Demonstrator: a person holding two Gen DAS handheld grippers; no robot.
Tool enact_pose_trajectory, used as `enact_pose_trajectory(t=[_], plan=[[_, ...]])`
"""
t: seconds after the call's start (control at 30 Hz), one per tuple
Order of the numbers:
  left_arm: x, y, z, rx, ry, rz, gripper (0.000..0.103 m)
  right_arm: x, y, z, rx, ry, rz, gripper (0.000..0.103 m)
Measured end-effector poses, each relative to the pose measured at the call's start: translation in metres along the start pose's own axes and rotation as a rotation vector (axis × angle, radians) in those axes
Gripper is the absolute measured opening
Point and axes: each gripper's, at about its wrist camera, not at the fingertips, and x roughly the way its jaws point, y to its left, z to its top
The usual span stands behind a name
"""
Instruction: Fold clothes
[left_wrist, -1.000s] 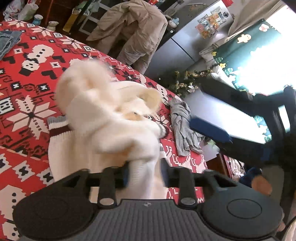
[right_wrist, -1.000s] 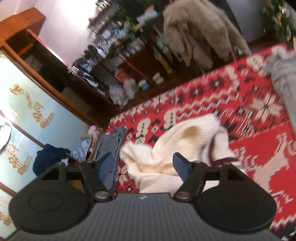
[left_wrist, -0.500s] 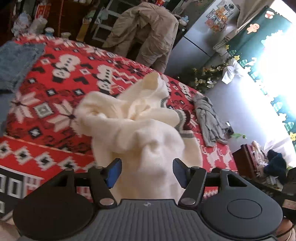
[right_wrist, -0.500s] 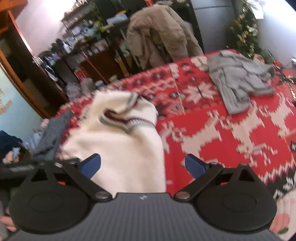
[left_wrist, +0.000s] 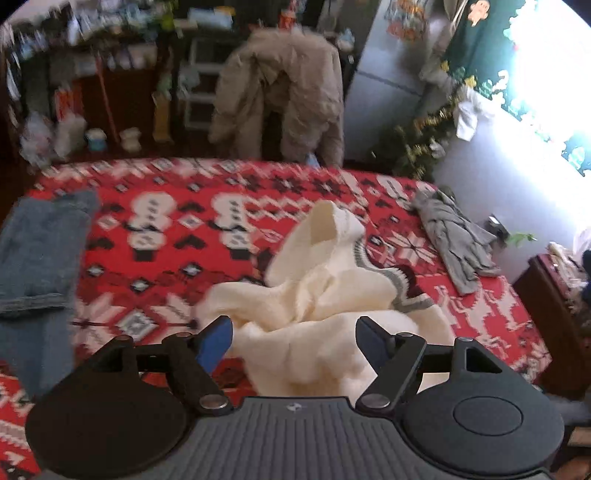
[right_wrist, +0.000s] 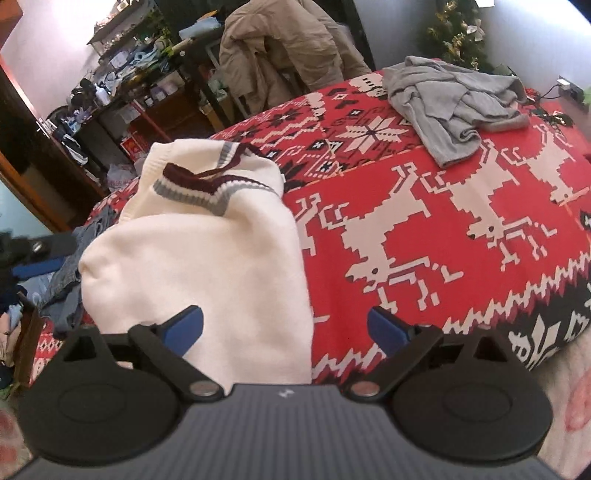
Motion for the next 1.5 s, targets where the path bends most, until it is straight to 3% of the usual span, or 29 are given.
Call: enact_pose_trajectory(t=[0.07, 0.2, 0.33, 0.4, 0.47, 0.5, 0.53, 0.57, 0.6, 0.7, 0.8, 1.03, 1.27, 1.33, 1.5], plan=[[0.015, -0.006, 0.008, 0.045, 0.017, 0.016, 0.073, 0.001, -0.002, -0.001, 0.017, 0.003, 0.006, 0.089], [0.044, -0.016, 0.018, 0.132, 0.046, 0.073, 0.072, 0.005, -0.006, 0.001, 0.06, 0.014, 0.033, 0.088], [0.068, -0.019, 0.022, 0.199, 0.118, 0.059, 0.072, 0.018, -0.004, 0.004, 0.067, 0.052, 0.04, 0.087], [0.077, -0.02, 0.021, 0.221, 0.151, 0.044, 0.07, 0.024, -0.003, 0.006, 0.071, 0.072, 0.044, 0.078], [0.084, -0.02, 0.02, 0.231, 0.181, 0.026, 0.058, 0.032, -0.001, 0.009, 0.085, 0.092, 0.062, 0.067], [0.087, -0.02, 0.019, 0.235, 0.191, 0.021, 0.05, 0.035, 0.0, 0.01, 0.088, 0.098, 0.067, 0.055], [0.087, -0.02, 0.018, 0.236, 0.186, 0.028, 0.029, 0.038, 0.002, 0.011, 0.09, 0.104, 0.071, 0.048], [0.086, -0.021, 0.016, 0.238, 0.181, 0.034, 0.013, 0.039, 0.004, 0.013, 0.084, 0.104, 0.078, 0.034], [0.086, -0.022, 0.015, 0.24, 0.176, 0.041, 0.014, 0.041, 0.007, 0.014, 0.078, 0.104, 0.086, 0.022], [0.068, -0.029, 0.009, 0.266, 0.1, 0.06, 0.012, 0.035, 0.021, 0.019, 0.005, 0.081, 0.045, 0.015], [0.043, -0.029, 0.011, 0.231, 0.046, 0.057, 0.011, 0.027, 0.033, 0.025, -0.051, 0.048, 0.011, 0.013], [-0.031, -0.019, 0.022, 0.087, -0.099, 0.023, 0.011, -0.027, 0.039, 0.07, -0.079, -0.129, 0.0, 0.009], [-0.1, -0.022, 0.021, 0.014, -0.248, -0.038, 0.011, -0.088, 0.067, 0.104, -0.182, -0.299, 0.043, 0.008], [-0.108, -0.023, 0.019, 0.015, -0.269, -0.033, 0.011, -0.1, 0.075, 0.105, -0.208, -0.33, 0.053, 0.008], [-0.098, -0.02, 0.018, -0.032, -0.238, -0.031, 0.011, -0.104, 0.079, 0.104, -0.188, -0.302, 0.075, 0.008]])
